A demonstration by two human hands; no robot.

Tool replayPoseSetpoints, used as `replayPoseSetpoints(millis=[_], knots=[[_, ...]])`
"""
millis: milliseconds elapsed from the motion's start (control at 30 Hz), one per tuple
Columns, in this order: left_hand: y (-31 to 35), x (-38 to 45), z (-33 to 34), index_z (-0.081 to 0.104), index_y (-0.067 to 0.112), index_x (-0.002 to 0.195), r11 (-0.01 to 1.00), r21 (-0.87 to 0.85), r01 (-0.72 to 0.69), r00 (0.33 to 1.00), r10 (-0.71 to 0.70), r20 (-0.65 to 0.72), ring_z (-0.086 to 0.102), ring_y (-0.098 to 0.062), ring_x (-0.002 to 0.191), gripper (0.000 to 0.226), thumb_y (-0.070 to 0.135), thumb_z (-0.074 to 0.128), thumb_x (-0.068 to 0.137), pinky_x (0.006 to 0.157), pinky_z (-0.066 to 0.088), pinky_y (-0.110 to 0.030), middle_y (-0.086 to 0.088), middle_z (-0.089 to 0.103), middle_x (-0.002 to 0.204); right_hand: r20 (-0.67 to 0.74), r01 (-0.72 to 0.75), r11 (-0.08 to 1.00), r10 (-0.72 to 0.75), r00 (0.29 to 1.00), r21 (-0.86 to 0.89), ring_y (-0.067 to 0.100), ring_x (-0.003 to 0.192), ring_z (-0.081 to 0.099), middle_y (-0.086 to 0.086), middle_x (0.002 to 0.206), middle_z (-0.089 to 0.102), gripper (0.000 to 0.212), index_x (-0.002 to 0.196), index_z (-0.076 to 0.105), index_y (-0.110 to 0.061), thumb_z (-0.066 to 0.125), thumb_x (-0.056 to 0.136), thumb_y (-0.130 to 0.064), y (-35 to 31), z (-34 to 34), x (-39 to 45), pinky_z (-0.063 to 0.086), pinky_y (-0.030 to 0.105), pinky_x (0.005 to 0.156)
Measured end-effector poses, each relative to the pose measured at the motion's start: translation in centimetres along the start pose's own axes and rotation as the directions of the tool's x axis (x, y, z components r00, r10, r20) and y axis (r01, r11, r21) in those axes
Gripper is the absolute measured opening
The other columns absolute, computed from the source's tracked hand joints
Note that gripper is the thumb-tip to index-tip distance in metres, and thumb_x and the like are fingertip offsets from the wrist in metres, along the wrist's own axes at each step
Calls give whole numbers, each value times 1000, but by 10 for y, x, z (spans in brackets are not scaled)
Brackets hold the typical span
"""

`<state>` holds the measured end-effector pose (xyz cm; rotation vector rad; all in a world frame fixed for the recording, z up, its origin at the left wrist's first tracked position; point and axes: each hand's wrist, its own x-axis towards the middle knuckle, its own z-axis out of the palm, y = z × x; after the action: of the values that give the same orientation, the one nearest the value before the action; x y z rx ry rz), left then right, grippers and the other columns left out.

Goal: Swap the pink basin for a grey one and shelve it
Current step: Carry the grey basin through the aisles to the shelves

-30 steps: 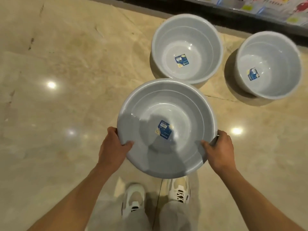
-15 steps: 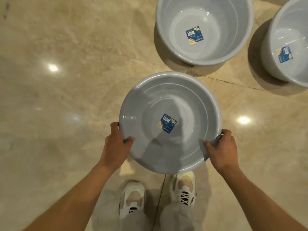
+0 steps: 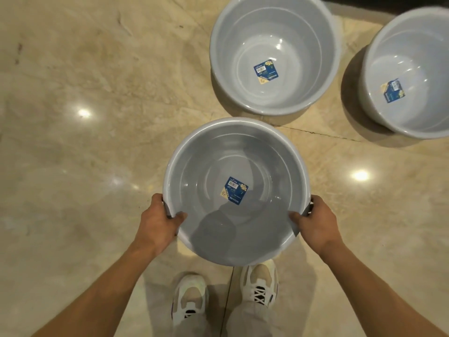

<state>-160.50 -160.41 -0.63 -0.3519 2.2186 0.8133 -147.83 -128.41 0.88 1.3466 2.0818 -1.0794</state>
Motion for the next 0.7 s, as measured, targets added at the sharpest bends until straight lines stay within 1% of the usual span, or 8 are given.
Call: replayPoseSetpoints(millis=[100,233,367,433,500,567,633,700], knots=[[25,-16,-16,47,20,106,1000,5,-21,1000,21,-7,69,-20,69,40,20,80,84,65,63,-49,2,63,83,-7,18,999,-18,1000,34,5,70,55,-10,80,56,44,124,54,-9,70,84,-14,-17,-28,-11,38,22,53],[81,-32,-43,48,22,105,999,-6,-51,998,51,-23,69,-15,61,42,24,83,82,58,64,-41,2,63,83,-14,39,995,-38,999,90,5,71,54,-11,83,56,31,105,52,-21,69,82,-11,-53,-76,-21,36,23,52],[153,-42,-67,49,19,110,996,-53,-75,997,74,-14,69,-26,72,44,24,83,82,59,64,-40,-4,62,90,-39,91,990,-87,995,112,10,73,58,-8,85,60,28,99,52,-24,68,81,-12,-97,-135,-24,42,27,54],[190,-45,-80,49,21,111,993,-71,-96,995,96,-6,70,-25,74,44,26,82,83,56,62,-34,-3,63,91,-51,105,988,-99,994,114,10,74,58,-8,87,61,27,98,52,-26,67,80,-12,-122,-162,-23,42,27,54],[224,-41,-91,48,24,109,990,-81,-118,993,117,-19,70,-20,71,42,26,82,84,53,59,-28,1,64,89,-62,121,989,-116,991,86,16,75,60,-5,87,63,26,98,54,-25,69,81,-14,-146,-185,-18,41,29,56],[253,-32,-97,47,25,107,988,-90,-125,992,122,-33,68,-17,71,39,22,80,85,59,62,-35,4,63,87,-76,151,986,-145,986,75,22,78,62,-4,86,64,25,96,57,-28,72,80,-14,-168,-203,-9,42,31,60],[278,-14,-99,48,25,106,985,-115,-131,991,127,-37,66,-19,74,38,17,79,85,69,62,-49,4,61,86,-103,196,978,-189,977,69,13,71,61,-13,78,62,31,85,54,-37,75,78,-15,-189,-217,7,41,24,55],[298,9,-96,48,27,99,982,-142,-123,992,119,-31,63,-21,74,36,12,77,84,71,61,-56,2,59,86,-120,192,980,-185,975,47,3,64,56,-15,72,59,31,82,53,-35,79,79,-19,-204,-225,30,35,18,50]])
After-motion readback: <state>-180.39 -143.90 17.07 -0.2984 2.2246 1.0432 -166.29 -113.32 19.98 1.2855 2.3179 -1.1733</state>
